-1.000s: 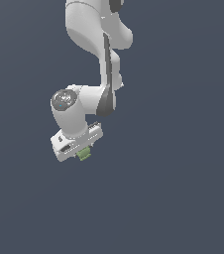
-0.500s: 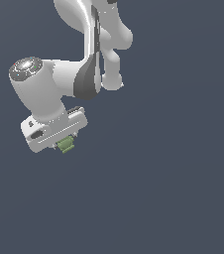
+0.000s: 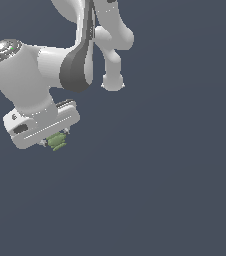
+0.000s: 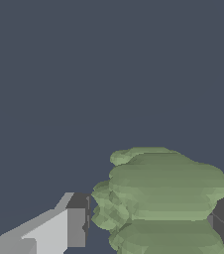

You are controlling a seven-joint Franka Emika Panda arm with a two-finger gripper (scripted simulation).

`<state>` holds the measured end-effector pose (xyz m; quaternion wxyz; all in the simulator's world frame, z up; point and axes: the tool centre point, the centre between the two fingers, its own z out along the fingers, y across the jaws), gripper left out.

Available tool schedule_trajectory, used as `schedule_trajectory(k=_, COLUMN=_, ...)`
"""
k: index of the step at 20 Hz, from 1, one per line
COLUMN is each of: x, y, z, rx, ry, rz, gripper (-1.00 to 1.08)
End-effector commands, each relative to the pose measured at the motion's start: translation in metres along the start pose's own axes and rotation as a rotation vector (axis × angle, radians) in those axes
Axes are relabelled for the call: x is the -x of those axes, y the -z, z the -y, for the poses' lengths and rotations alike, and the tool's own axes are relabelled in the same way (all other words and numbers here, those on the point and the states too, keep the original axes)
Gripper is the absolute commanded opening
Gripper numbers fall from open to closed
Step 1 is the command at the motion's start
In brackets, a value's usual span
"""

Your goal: Pick up the object and move it to a goal position.

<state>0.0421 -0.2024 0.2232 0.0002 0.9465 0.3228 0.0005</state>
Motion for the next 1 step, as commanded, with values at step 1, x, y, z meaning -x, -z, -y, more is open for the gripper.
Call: schedule_trajectory(k=1, x=0.0001, y=0.0014, z=-0.0009, rx=-0.001, ry=0.001, rz=0.001, gripper=-1.00)
